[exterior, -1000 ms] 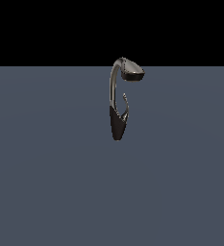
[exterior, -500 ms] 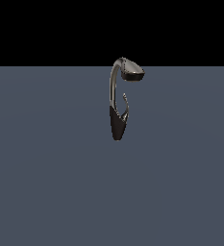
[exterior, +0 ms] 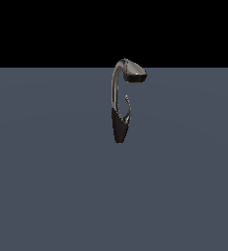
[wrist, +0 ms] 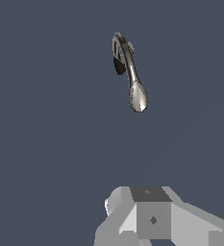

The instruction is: Turn on the faucet by rotating a designated handle.

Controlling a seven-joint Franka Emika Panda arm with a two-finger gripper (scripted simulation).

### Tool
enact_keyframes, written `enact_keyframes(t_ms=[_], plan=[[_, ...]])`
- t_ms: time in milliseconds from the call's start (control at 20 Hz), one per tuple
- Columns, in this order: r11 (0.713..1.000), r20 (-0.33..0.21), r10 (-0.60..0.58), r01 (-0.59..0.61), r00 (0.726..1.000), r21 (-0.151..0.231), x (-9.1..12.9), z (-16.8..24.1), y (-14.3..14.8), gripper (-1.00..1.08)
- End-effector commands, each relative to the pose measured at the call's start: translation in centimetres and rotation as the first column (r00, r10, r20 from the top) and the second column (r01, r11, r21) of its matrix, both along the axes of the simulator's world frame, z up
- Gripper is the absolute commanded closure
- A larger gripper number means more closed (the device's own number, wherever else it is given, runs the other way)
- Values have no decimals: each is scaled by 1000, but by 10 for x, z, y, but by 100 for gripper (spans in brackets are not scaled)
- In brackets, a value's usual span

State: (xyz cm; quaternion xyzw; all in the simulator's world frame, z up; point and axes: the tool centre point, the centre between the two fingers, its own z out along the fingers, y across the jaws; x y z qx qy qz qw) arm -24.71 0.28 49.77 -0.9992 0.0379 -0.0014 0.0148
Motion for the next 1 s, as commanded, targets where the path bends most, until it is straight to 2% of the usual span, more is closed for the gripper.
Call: enact_keyframes(t_ms=[0, 250, 500, 950], plan=[[1000, -11, -22, 22, 1000, 15, 8, -1, 1, 108], [995, -45, -83, 86, 996, 55, 31, -7, 4, 108], [979, -95, -167, 176, 981, 103, 63, -16, 7, 108], [917, -209, -323, 360, 923, 173, 126, -46, 7, 108]])
